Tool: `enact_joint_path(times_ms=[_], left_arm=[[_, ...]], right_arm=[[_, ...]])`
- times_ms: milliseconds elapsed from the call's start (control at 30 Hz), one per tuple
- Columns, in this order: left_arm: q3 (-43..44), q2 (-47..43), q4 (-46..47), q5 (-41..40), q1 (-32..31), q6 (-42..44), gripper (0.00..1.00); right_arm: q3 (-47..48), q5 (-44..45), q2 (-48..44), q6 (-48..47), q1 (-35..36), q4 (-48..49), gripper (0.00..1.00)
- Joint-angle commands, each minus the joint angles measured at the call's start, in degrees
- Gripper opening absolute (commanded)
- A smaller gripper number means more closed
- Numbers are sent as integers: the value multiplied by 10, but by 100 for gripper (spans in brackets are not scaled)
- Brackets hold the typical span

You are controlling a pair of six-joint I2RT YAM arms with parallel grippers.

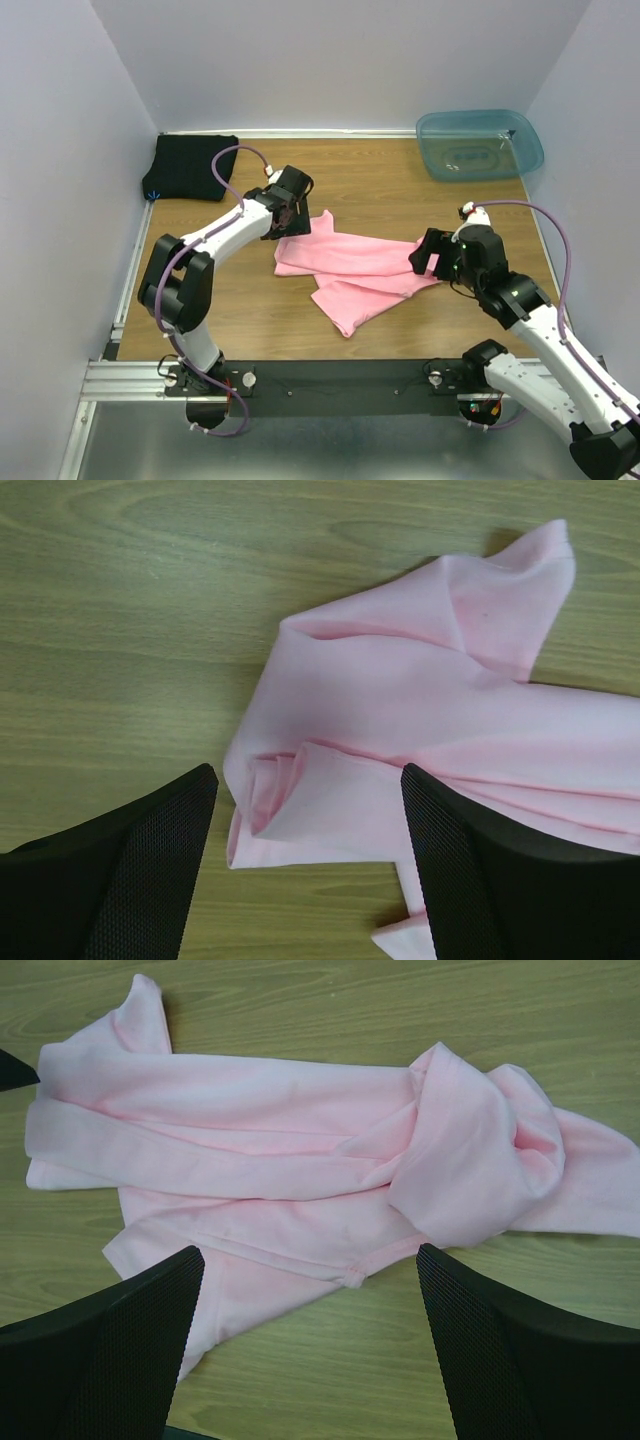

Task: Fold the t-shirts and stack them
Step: Flatten the tshirt out

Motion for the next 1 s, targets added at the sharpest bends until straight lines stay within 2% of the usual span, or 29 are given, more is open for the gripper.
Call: enact_joint_path(times_ms=[0,200,333,467,633,967], left_arm=[[3,15,-13,12,19,-4,81],[-29,-22,0,29,13,-148,81],[-22,-28,-38,-31,-15,-262,77],[16,2,-89,-45,-26,-337,76],[20,18,-116,-49,-26,-391,67],[39,59,-107,-55,-23,-411,59]], right_arm=[[3,-10,-2,-2,-1,-11,95],[-5,-8,-10,6,-1,-10,95],[-7,-14,-12,18,0,-9,95],[-13,-18,-19,17,-1,-9,95],[-19,-18,-35,14,-1,-10,95],[-20,-27,-41,9,-1,-10,95]])
